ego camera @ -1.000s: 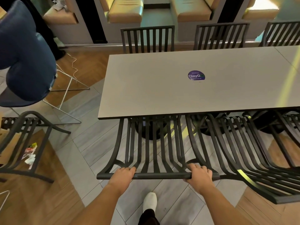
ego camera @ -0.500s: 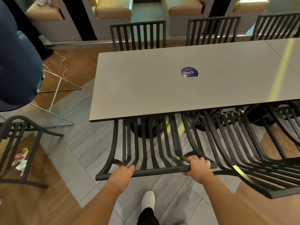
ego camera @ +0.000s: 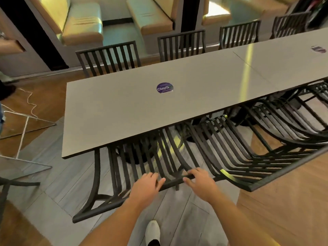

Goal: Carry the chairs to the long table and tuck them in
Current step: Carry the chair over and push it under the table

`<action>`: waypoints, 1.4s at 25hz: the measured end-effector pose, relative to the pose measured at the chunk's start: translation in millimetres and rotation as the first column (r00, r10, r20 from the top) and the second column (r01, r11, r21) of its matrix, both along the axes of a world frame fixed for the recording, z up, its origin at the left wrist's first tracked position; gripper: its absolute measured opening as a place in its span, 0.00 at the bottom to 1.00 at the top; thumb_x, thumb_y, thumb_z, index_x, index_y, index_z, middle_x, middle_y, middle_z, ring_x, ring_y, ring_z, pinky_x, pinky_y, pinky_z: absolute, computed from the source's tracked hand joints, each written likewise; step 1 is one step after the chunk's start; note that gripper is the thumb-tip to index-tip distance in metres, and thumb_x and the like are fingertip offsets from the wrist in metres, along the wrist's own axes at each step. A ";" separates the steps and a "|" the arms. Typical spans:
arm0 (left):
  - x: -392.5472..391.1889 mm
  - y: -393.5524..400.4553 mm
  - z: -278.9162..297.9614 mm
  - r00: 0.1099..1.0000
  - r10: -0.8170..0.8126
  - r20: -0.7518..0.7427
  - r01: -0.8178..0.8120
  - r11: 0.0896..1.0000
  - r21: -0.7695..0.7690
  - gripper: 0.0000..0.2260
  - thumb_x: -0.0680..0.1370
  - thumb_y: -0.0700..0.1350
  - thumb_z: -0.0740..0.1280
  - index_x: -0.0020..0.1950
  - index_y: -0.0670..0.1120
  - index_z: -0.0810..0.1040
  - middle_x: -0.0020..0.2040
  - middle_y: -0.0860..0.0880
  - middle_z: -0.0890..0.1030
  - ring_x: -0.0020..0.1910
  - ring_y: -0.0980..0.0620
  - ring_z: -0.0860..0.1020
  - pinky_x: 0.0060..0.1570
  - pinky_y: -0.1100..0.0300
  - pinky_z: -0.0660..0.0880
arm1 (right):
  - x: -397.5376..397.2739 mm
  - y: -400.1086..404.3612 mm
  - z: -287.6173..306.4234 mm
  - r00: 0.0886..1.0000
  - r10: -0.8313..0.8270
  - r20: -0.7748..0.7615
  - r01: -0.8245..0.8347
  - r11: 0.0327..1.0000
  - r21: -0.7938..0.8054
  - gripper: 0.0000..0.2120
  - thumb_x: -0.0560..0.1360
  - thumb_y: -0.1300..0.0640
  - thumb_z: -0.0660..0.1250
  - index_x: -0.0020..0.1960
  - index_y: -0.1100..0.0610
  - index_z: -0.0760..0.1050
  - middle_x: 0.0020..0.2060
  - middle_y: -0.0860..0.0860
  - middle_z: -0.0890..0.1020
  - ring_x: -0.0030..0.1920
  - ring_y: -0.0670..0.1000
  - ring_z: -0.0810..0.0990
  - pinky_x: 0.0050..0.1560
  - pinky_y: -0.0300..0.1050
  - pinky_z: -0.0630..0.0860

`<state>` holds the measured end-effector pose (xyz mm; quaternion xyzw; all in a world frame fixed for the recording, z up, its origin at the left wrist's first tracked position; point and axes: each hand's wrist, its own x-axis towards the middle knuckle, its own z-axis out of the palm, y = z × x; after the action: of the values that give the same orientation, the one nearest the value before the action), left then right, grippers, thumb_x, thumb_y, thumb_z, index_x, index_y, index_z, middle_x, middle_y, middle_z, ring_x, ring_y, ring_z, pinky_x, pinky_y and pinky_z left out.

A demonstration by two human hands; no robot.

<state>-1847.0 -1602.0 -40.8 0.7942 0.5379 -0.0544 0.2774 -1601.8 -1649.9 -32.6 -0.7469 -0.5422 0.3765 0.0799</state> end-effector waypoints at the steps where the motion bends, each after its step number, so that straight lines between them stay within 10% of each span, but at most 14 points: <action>1: 26.2 -2.5 6.3 1.000 -0.020 0.008 0.020 0.999 0.033 0.19 0.85 0.62 0.51 0.65 0.55 0.75 0.58 0.55 0.78 0.61 0.53 0.76 0.59 0.54 0.76 | 20.8 -8.2 2.8 1.000 -0.031 0.004 0.031 0.999 0.028 0.19 0.80 0.38 0.62 0.67 0.46 0.74 0.60 0.43 0.75 0.62 0.47 0.73 0.64 0.47 0.73; 14: 333.3 -122.9 30.1 0.990 0.058 0.127 -0.065 0.997 0.052 0.16 0.86 0.56 0.54 0.51 0.51 0.78 0.47 0.52 0.78 0.47 0.50 0.78 0.46 0.51 0.76 | 353.3 -138.8 45.5 0.988 -0.026 0.155 0.008 0.994 0.113 0.15 0.82 0.39 0.58 0.56 0.44 0.79 0.50 0.41 0.81 0.51 0.45 0.78 0.53 0.47 0.78; 24: 436.4 -70.4 15.2 0.992 -0.007 0.123 -0.008 0.992 0.126 0.16 0.87 0.54 0.54 0.61 0.52 0.79 0.53 0.53 0.79 0.53 0.54 0.77 0.54 0.56 0.77 | 475.1 -106.9 29.7 0.986 -0.043 0.160 0.032 0.997 0.066 0.08 0.80 0.41 0.63 0.54 0.41 0.78 0.48 0.41 0.80 0.49 0.42 0.78 0.52 0.46 0.79; 35: 494.9 -42.7 -1.5 0.991 0.095 0.091 -0.093 0.995 -0.032 0.15 0.85 0.59 0.55 0.58 0.54 0.79 0.49 0.55 0.80 0.46 0.57 0.79 0.50 0.55 0.79 | 585.0 -43.0 19.7 0.945 0.111 0.307 -0.097 0.993 -0.060 0.24 0.77 0.41 0.69 0.71 0.43 0.71 0.67 0.44 0.74 0.67 0.50 0.71 0.65 0.49 0.75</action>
<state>-1352.0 -1644.8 -42.3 0.7658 0.5604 -0.0118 0.3152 -1016.8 -1693.0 -12.8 -0.7686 -0.5783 0.2703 -0.0424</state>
